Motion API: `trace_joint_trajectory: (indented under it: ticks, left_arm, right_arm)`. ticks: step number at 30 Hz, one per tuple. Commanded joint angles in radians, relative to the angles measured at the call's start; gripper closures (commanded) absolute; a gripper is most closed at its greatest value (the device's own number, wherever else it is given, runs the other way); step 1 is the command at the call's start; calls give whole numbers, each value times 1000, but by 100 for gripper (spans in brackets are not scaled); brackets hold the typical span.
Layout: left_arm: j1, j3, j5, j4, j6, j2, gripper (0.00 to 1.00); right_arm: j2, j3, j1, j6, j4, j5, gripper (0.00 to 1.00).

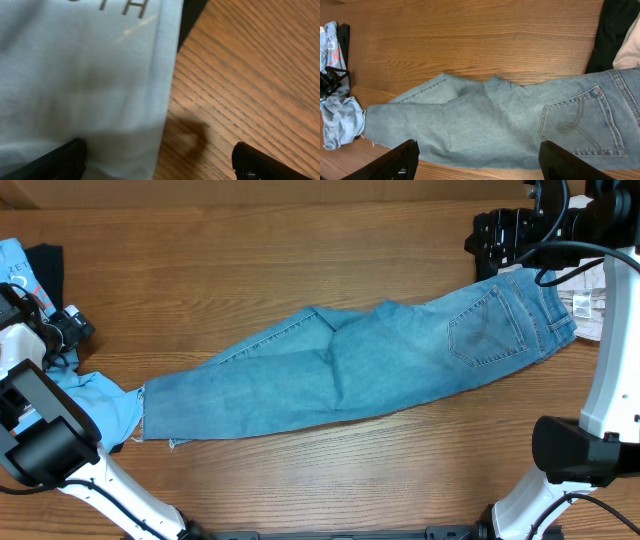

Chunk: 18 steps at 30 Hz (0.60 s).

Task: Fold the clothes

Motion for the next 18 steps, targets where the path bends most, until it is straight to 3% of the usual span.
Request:
trace_joint_trajectory:
  ticks: [1,9,18]
  left_arm:
    - [5,4,98,-1,31,47,5]
    - [-40,7,166,-25,110,214,6]
    - [-269,94,13,-42,266,214,5]
  right_arm:
    - [2,1,-8,-11,2,-2,19]
    - [2,1,-8,-11,2,-4,19]
    - [2,1,-8,-11,2,-6,19]
